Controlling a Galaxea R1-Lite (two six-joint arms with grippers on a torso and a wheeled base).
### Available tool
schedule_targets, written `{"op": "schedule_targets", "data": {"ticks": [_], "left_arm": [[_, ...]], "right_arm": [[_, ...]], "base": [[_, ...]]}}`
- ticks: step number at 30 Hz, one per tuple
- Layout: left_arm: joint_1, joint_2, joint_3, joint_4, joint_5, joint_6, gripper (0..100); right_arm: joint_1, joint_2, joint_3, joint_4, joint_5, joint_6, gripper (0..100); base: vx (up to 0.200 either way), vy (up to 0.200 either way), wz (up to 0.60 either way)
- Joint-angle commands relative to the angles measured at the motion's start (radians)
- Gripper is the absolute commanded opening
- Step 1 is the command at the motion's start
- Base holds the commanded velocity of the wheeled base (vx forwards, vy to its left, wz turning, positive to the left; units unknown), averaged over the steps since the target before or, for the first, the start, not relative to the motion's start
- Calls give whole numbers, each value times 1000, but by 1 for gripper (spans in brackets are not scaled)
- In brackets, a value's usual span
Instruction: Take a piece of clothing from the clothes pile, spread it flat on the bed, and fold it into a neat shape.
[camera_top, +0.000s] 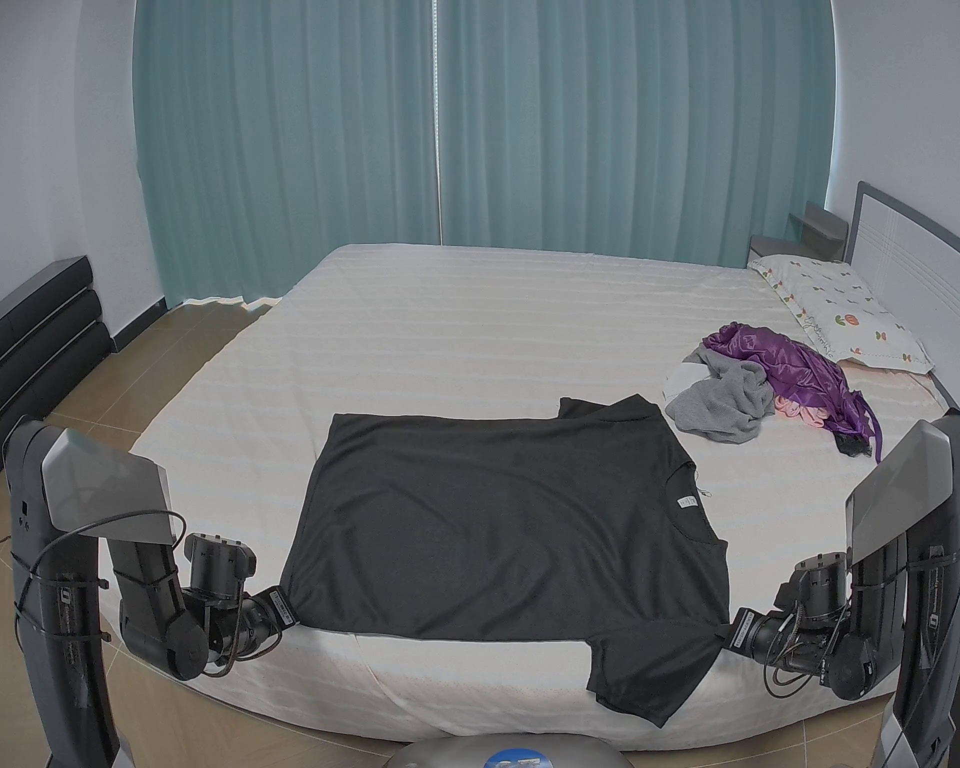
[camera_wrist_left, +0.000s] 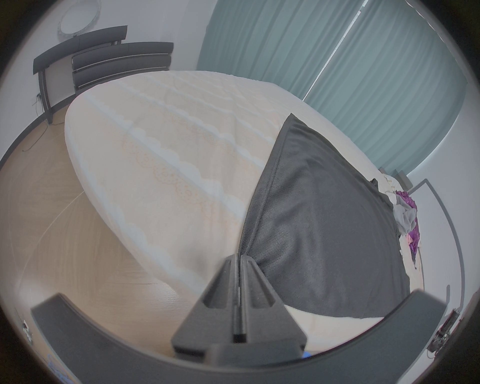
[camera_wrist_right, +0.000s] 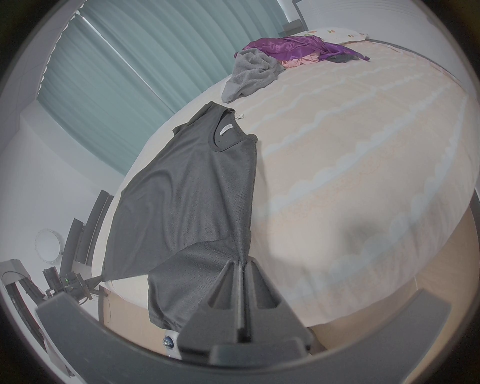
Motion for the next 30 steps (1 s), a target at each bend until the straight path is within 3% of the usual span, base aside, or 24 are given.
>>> {"op": "schedule_targets", "data": {"ticks": [1, 5, 11, 30], "left_arm": [[1, -15, 28, 0, 1, 16, 0], [2, -31, 47, 2, 1, 36, 0], [27, -72, 62, 46, 1, 92, 0], [45, -144, 136, 88, 2, 223, 0]], "right_arm": [[-16, -33, 30, -16, 11, -22, 0], [-34, -39, 58, -15, 52, -77, 0], [-69, -40, 58, -15, 57, -112, 0], [-57, -85, 58, 1, 55, -131, 0]], "base": [[0, 0, 0], [0, 0, 0], [0, 0, 0], [0, 0, 0]]}}
